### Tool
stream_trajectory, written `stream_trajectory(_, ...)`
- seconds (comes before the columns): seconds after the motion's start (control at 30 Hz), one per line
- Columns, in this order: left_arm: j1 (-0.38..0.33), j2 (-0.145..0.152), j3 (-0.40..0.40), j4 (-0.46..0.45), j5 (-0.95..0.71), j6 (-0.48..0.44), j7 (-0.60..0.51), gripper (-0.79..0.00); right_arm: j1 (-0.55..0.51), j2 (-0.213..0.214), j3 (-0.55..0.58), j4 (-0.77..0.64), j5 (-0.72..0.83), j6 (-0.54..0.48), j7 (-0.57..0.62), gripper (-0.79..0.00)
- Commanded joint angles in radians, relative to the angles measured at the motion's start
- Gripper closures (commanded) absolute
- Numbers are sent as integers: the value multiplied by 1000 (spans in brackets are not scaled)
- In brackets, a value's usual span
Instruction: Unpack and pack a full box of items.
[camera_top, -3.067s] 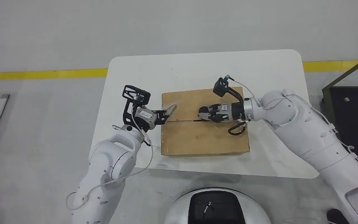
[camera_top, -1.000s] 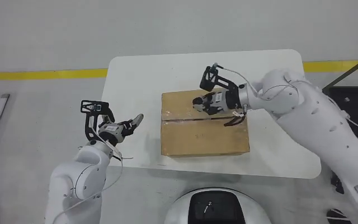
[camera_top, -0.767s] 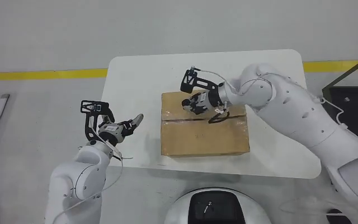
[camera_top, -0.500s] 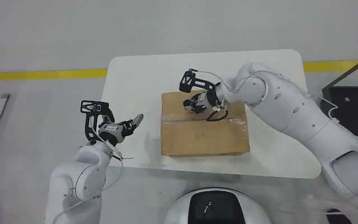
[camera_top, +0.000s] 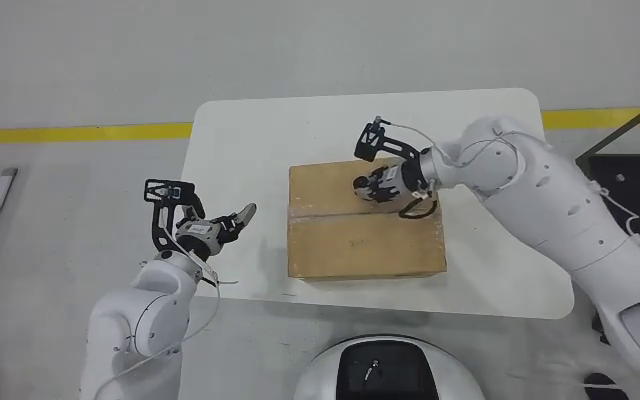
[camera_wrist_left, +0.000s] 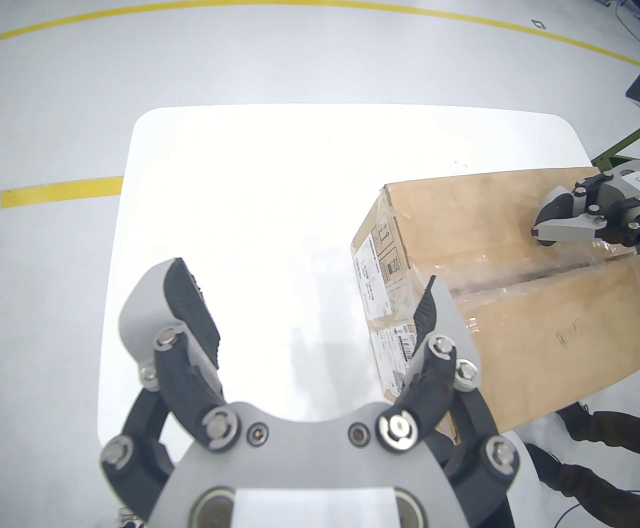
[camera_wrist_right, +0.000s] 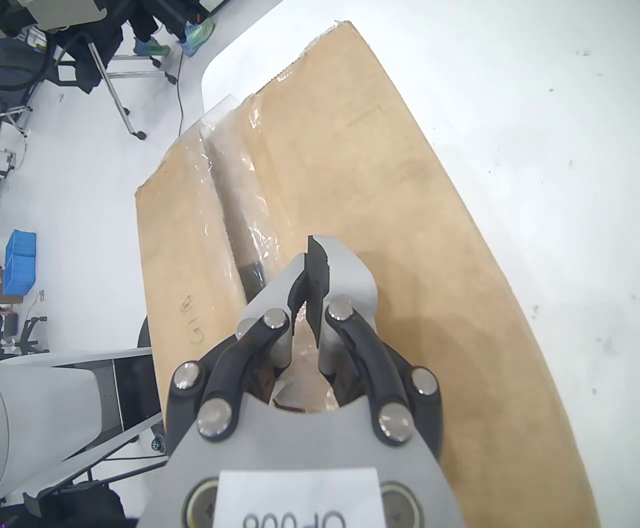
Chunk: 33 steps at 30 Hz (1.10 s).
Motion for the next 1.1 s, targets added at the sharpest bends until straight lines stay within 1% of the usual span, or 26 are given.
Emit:
stream_trajectory(0.0, 0, 0, 0, 0, 0, 0, 0, -785, -46, 25, 64, -37, -2, 9, 8, 0)
stream_trajectory(0.23, 0, 0, 0, 0, 0, 0, 0, -785, -240, 106, 301, -204, 3, 38, 37, 0)
stream_trajectory(0.37, 0, 0, 0, 0, 0, 0, 0, -785, -368, 143, 443, -309, 2, 66, 36, 0)
stream_trajectory(0.57, 0, 0, 0, 0, 0, 0, 0, -785, -550, 182, 645, -466, 15, 104, 20, 0)
stream_trajectory(0.7, 0, 0, 0, 0, 0, 0, 0, -785, -626, 194, 737, -547, 27, 108, -25, 0)
stream_trajectory(0.77, 0, 0, 0, 0, 0, 0, 0, -785, -644, 195, 753, -578, 47, 96, -56, 0)
stream_trajectory(0.87, 0, 0, 0, 0, 0, 0, 0, -785, -637, 193, 723, -593, 67, 61, -91, 0)
stream_trajectory(0.97, 0, 0, 0, 0, 0, 0, 0, -785, -582, 185, 636, -575, 61, 30, -119, 0)
stream_trajectory(1.07, 20, 1, -17, 6, 11, 7, 32, -785, -509, 168, 516, -530, 50, -11, -175, 0)
